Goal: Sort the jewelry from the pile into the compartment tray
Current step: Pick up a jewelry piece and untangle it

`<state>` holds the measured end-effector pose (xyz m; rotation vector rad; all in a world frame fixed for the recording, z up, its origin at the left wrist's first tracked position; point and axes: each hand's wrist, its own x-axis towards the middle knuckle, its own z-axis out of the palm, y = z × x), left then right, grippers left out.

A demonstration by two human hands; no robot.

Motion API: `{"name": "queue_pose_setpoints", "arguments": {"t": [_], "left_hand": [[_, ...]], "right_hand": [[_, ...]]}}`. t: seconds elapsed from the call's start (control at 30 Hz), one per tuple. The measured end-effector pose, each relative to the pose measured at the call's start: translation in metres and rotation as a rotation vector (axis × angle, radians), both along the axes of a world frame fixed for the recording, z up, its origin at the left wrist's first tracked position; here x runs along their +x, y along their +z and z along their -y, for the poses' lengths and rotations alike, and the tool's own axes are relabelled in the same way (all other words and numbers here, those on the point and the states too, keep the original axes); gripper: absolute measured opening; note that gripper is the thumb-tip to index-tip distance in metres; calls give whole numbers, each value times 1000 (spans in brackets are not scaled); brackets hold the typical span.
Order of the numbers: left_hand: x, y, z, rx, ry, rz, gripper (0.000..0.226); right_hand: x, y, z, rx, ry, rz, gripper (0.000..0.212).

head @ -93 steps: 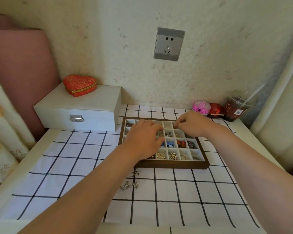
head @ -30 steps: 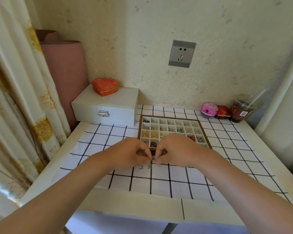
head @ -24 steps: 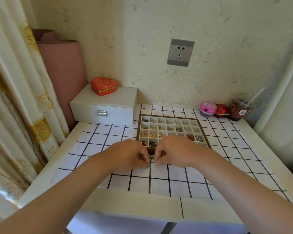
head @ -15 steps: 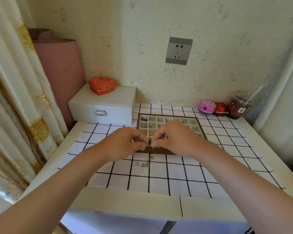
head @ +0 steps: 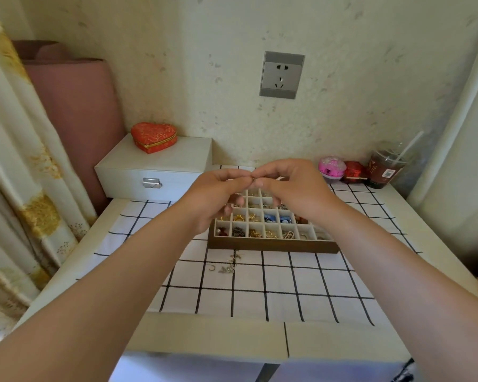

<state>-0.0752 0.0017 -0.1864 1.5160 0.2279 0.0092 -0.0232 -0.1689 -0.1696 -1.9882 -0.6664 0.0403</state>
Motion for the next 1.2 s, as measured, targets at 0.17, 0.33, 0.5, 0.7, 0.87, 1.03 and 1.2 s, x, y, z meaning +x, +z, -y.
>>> {"name": "queue_pose_setpoints", "arguments": {"t": [0.17,0.33,0.5,0.7,0.87,1.03,1.2], "left_hand": [[17,2,19,164,27,34,13],[35,7,36,256,30,135,19],[58,-2,44,470,-1,172,23],[72,-39,44,1151,-153,165,38],[77,-55,40,1294,-238,150,52],[78,-58,38,1266,-249,129,56],[79,-58,39,1266,-251,118,56]], "right_hand": [[21,-3,15,-27,-63,-10,8],[45,-1,28,-42,-155,4,7],[86,-8,45,-177,-287,67,6],[113,-25,53,-610,-219,122,13],[115,-31,43,-816,-131,170,11],[120,-38,35,-1033,-158,267,21],[121,-45,28,-1089,-208,342,23]]}}
